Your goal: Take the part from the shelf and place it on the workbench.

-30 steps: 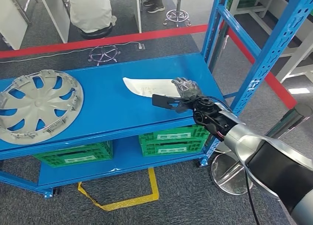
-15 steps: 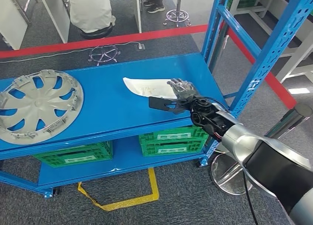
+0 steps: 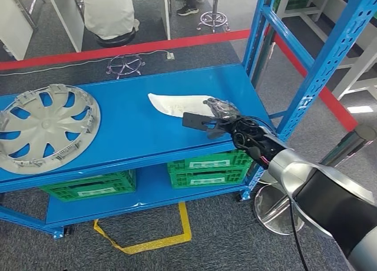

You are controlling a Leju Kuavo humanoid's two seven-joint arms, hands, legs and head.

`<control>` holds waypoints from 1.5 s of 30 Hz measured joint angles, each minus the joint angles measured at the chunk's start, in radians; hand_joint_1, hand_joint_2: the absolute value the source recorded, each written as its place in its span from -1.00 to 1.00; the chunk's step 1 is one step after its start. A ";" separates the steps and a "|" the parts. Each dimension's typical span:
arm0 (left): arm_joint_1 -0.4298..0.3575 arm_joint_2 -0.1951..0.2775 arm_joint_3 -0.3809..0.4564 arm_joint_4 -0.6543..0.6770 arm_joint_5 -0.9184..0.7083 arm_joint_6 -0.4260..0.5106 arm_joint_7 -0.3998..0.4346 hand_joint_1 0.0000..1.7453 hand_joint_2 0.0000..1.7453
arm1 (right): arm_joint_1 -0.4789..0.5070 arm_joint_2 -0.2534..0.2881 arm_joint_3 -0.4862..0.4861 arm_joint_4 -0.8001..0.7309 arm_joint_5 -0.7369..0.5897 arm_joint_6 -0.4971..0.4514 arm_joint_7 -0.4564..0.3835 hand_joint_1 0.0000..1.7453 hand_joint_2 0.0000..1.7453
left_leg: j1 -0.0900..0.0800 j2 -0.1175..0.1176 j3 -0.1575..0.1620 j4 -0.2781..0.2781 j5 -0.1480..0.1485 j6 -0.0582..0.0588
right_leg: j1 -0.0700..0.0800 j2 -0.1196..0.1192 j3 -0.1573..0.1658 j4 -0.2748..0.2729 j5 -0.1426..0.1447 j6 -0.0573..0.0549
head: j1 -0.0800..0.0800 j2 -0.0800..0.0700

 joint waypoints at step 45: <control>-0.020 -0.002 -0.076 0.000 -0.018 -0.004 0.020 -1.00 -1.00 | 0.000 -0.031 -0.024 0.050 -0.019 0.052 0.047 -1.00 1.00 | 0.000 0.001 0.001 0.000 0.000 0.000 | 0.000 0.001 0.000 0.000 0.000 0.000 | 0.000 0.000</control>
